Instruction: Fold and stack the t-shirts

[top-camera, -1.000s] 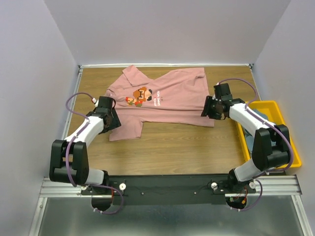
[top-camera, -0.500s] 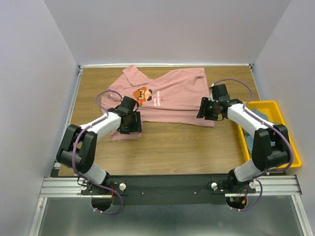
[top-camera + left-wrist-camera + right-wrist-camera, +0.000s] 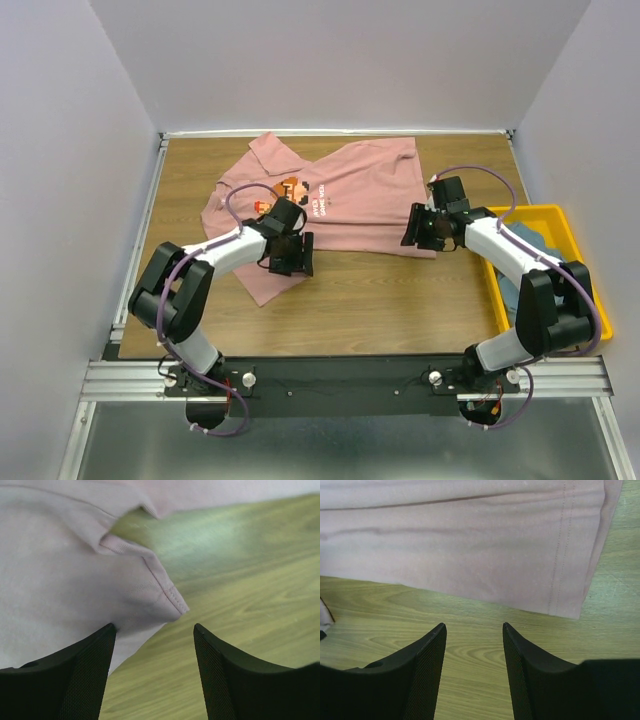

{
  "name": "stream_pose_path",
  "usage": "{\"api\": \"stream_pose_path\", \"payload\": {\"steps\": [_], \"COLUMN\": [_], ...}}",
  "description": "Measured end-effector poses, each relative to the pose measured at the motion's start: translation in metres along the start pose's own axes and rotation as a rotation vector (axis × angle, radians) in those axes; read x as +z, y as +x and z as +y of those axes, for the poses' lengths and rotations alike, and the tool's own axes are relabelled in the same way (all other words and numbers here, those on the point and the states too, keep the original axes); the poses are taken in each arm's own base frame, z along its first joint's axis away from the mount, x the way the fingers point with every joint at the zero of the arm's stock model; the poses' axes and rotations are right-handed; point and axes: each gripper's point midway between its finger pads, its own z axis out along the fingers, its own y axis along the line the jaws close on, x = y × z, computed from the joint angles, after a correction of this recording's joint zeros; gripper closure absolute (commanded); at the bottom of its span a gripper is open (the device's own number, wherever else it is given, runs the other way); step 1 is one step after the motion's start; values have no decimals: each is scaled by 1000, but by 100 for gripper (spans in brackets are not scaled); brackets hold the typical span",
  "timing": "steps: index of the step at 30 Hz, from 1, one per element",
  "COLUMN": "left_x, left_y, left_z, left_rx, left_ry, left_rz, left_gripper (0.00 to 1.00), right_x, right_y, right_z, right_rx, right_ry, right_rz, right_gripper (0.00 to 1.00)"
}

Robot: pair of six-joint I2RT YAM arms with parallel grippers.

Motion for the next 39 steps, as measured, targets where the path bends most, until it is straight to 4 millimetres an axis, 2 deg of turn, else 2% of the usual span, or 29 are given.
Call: {"api": "stream_pose_path", "payload": {"steps": [3,6,10,13,15,19,22,30,39], "left_x": [-2,-13,-34,-56,-66,-70,-65,-56,-53], "left_y": [8,13,-2,-25,-33,-24,-11,7,8], "left_z": [-6,-2,12,45,79,137,155,168,169], "left_rx": [-5,-40,-117,-234,-324,-460,-496,-514,-516], "left_ry": [11,-21,-77,-141,-201,-333,-379,-422,-427], "left_rz": [29,40,-44,-159,-218,-249,-225,-191,-186], "left_gripper": [27,27,28,29,30,34,36,40,40], "right_x": [0,0,-1,-2,-3,-5,-5,-10,-10], "right_y": [0,0,-1,-3,-3,-5,-5,-8,-9], "right_z": [0,0,0,0,1,1,1,1,-1], "right_rx": [0,-4,-13,-20,-24,-29,-31,-37,-38], "right_ry": [0,1,0,-2,-4,-4,-5,-2,11], "right_rz": [0,-1,-4,-10,-14,-19,-21,-40,-44], "right_gripper": [44,44,44,44,44,44,44,44,44]}}
